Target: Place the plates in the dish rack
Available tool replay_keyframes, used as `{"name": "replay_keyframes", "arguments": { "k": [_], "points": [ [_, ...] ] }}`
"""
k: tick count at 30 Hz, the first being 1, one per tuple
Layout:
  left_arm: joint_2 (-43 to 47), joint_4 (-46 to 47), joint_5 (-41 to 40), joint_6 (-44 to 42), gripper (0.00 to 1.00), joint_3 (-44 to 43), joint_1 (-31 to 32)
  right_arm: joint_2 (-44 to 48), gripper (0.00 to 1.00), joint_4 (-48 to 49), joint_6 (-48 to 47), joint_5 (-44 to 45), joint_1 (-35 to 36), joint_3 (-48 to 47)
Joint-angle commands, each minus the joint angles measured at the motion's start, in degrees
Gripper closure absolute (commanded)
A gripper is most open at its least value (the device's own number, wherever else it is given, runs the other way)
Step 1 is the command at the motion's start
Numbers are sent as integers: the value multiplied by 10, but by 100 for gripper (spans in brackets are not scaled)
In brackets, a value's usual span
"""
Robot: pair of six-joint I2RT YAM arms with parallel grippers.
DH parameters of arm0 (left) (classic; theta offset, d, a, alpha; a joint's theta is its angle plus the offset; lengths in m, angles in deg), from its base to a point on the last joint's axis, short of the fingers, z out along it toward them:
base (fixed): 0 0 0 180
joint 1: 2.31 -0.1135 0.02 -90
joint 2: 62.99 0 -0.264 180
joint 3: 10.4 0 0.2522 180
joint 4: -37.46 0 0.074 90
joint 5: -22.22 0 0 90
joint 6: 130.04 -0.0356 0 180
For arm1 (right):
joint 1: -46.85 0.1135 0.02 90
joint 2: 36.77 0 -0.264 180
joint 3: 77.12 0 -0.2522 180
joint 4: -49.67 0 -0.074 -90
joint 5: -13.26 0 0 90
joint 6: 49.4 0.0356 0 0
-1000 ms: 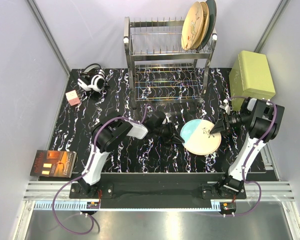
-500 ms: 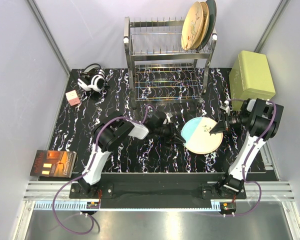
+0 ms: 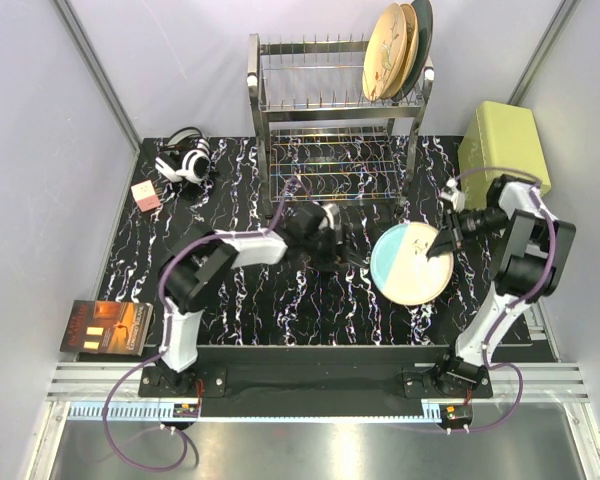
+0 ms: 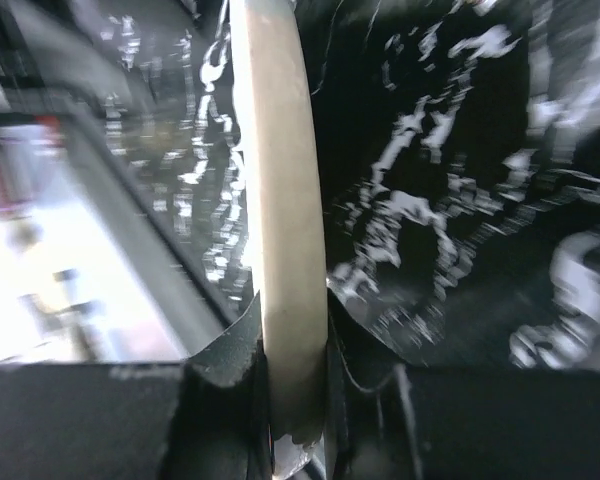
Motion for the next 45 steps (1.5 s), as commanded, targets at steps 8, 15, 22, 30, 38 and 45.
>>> {"name": "replay_keyframes", "arguments": {
  "k": [8, 15, 22, 30, 38, 45],
  "points": [
    [206, -197, -156, -278, 9, 106, -110, 277, 100, -83, 46, 107, 23, -128],
    [341, -187, -230, -297, 2, 176, -136, 385, 100, -33, 94, 152, 90, -271],
    [411, -188, -256, -342, 2, 203, -173, 457, 100, 162, 312, 144, 124, -335],
    [435, -181, -226, -336, 4, 194, -257, 319, 100, 232, 540, 197, 172, -575],
    [469, -188, -249, -308, 4, 199, -331, 198, 100, 290, 520, 469, 343, -723],
    [491, -185, -260, -269, 4, 210, -353, 138, 100, 463, 451, 761, 481, -687]
  ]
}}
